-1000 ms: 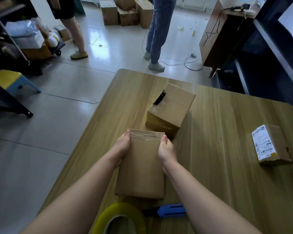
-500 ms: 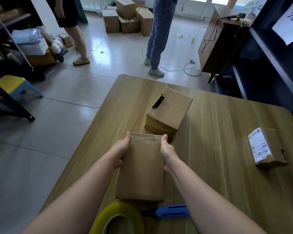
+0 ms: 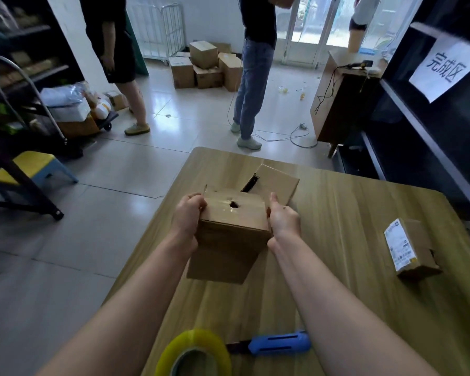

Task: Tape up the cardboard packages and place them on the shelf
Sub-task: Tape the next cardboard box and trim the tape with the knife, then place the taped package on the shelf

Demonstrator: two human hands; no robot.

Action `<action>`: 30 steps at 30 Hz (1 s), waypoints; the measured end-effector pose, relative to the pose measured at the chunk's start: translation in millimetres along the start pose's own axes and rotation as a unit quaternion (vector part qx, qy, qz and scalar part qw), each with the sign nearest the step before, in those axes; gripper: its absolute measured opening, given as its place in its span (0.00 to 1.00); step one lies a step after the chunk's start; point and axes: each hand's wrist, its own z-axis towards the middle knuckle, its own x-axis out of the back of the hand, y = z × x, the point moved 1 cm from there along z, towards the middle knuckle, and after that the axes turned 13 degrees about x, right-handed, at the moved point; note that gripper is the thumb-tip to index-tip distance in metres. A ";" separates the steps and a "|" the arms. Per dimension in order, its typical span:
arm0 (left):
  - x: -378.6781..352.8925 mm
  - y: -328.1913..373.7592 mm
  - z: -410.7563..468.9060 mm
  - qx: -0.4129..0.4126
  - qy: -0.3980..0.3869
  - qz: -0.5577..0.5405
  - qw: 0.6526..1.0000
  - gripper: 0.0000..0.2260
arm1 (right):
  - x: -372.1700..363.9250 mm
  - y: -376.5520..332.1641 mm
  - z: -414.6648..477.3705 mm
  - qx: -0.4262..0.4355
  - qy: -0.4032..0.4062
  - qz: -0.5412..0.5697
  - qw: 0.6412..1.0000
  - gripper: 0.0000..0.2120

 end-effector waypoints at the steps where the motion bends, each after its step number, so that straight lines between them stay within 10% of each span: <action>1: -0.7 1.5 -4.8 -0.013 -0.021 -0.001 1.000 0.19 | -0.4 -5.9 -2.6 0.011 -0.002 0.009 1.000 0.16; 30: -86.1 -17.9 -105.5 -0.134 -0.043 0.005 0.990 0.11 | 115.1 -76.2 -79.7 0.110 -0.008 0.150 0.983 0.09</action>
